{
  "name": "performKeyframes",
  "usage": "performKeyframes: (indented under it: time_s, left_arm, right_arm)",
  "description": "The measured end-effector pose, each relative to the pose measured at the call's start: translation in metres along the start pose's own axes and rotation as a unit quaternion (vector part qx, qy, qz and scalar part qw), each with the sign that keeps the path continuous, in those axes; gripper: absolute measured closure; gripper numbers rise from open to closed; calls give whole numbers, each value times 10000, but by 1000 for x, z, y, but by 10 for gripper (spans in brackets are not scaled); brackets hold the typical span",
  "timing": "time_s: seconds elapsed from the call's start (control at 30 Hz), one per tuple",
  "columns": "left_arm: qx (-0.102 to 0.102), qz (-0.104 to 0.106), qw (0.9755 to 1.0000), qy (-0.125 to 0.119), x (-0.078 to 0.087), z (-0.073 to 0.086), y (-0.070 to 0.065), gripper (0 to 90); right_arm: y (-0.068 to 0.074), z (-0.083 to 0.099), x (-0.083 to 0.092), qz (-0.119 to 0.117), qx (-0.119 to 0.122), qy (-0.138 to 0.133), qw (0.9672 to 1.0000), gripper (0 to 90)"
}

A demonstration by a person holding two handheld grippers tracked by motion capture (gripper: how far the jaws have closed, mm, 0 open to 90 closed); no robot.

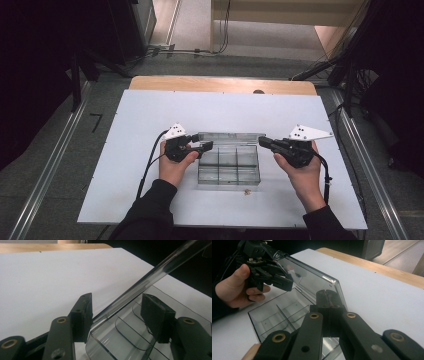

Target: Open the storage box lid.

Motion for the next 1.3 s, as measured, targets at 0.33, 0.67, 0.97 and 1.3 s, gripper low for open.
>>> performKeyframes:
  time_s: [0.33,0.67,0.97,1.3]
  left_arm:
    - [21,46,10000,-29,1,-1,3,541]
    - [103,98,9999,-67,1,-1,4,550]
    - [213,158,9996,-97,2,-4,6,563]
    - [414,208,9987,-192,4,-7,9,598]
  right_arm:
    - [-8,10,2,-33,-2,187,9998,838]
    - [-24,28,-11,104,-249,403,9988,634]
    - [-36,32,-35,28,-495,286,9984,584]
    - [-34,22,-51,-37,-482,385,9981,619]
Point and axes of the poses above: each handheld gripper's, and its own axes: x roughly backward along the jaws, z roughly out of its underside, y roughly to its left, the point moved 1 cm from there along -x, roughly forward along the jaws, and after that the axes turned 2 degrees about x, right-handed, at the moved point
